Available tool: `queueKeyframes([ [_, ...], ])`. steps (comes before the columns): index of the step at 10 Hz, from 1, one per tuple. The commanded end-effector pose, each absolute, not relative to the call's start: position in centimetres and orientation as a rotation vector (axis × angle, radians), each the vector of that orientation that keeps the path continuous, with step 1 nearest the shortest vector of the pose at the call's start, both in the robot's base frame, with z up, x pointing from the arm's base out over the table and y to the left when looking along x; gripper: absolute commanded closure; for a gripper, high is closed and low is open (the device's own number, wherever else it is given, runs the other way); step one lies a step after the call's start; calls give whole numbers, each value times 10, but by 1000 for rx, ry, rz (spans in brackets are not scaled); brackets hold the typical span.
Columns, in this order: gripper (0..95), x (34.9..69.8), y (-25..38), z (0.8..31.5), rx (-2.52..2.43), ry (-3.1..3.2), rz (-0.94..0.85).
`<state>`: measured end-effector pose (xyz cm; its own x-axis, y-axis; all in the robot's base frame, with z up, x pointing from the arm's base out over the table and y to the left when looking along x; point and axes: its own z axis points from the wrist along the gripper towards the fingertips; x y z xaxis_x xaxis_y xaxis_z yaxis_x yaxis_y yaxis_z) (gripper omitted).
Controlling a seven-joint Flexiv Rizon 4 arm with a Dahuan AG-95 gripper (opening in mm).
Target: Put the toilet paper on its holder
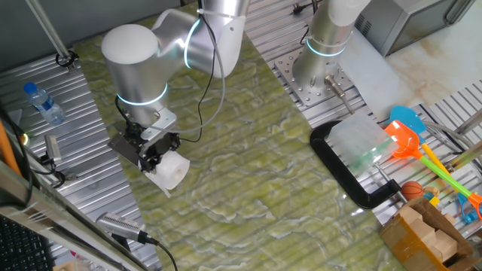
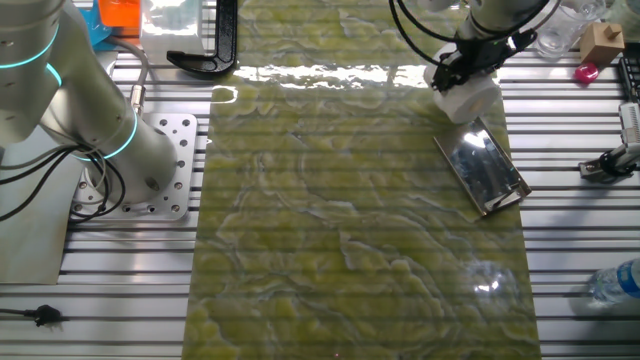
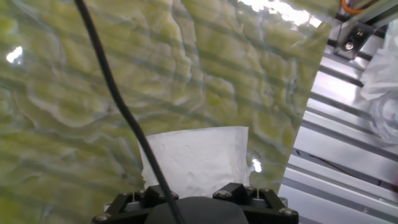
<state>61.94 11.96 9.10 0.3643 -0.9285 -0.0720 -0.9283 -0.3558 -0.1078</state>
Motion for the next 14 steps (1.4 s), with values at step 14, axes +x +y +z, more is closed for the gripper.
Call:
queueKeyframes([
  [14,950,622,112,83,-2476,1679,-2],
])
